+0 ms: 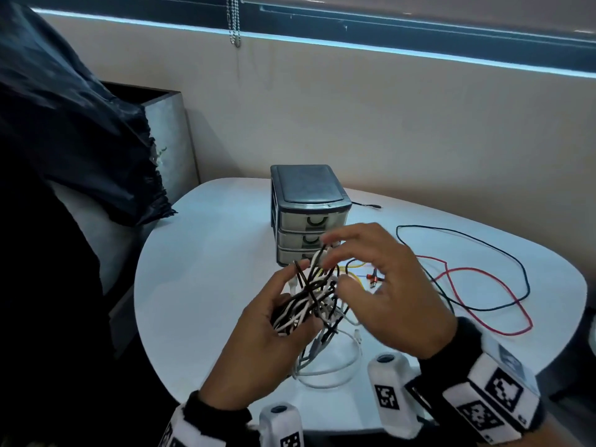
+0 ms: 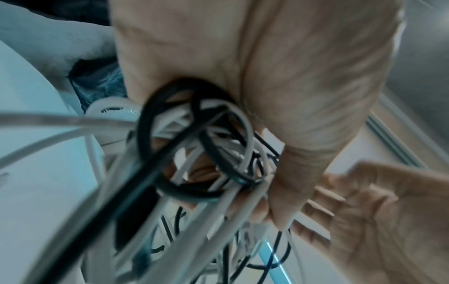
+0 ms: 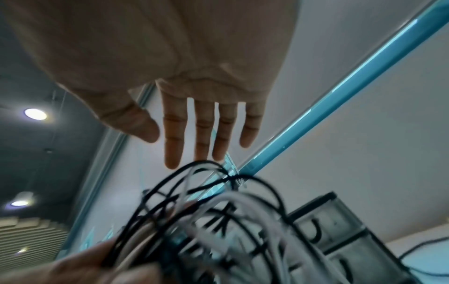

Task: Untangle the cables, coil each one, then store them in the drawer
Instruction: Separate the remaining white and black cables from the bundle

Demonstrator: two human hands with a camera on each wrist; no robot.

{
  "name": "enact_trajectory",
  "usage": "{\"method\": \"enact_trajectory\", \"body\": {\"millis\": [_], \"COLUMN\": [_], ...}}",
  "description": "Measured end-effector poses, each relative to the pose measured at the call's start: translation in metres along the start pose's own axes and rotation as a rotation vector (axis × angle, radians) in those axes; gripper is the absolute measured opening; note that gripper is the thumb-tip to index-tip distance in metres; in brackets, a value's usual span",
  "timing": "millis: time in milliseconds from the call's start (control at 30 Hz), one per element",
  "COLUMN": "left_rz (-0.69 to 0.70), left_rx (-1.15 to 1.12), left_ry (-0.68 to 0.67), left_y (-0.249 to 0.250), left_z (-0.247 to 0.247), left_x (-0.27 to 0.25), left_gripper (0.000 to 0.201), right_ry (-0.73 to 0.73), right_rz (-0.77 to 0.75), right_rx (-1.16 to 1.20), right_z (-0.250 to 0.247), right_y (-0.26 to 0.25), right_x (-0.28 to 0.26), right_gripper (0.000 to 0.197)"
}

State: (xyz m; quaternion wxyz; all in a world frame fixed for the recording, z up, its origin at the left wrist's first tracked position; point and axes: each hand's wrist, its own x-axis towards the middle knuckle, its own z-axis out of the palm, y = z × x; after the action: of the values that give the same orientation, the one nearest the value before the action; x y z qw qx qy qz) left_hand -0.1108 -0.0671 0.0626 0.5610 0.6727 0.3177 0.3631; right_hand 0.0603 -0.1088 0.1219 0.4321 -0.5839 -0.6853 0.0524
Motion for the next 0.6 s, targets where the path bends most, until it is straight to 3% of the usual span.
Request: {"method": "enact_trajectory", "body": {"millis": [133, 233, 400, 500, 600], "left_rz": [0.033, 0.019, -0.002, 0.006, -0.013], "left_rx": [-0.015, 0.015, -0.109, -0.164, -0.196], "left_ry": [-0.022, -0.006, 0.041, 0.046, 0.135], "left_y": [0.002, -0.002, -0.002, -0.001, -0.004], "left_z": [0.006, 0.005, -0.002, -0.003, -0.004], "left_x": [-0.002, -0.004, -0.004, -0.002, 0.0], "left_gripper": [0.069, 0.064, 0.034, 0.031, 0.032], "right_ry": [-0.073, 0.006, 0.168, 0.205, 0.206], "right_rz": [-0.012, 0.008, 0.39, 0.57, 0.628], "right_rx": [-0.208, -0.162, 0.09, 0.253, 0.354], "right_z": [0.026, 0.025, -0.001, -0.004, -0.004], "right_y": [-0.001, 0.005, 0.018, 0.026, 0.023], "right_x": [-0.006, -0.002, 0.011, 0.014, 0.01], "right_gripper": [0.018, 0.013, 0.021, 0.028, 0.028]}}
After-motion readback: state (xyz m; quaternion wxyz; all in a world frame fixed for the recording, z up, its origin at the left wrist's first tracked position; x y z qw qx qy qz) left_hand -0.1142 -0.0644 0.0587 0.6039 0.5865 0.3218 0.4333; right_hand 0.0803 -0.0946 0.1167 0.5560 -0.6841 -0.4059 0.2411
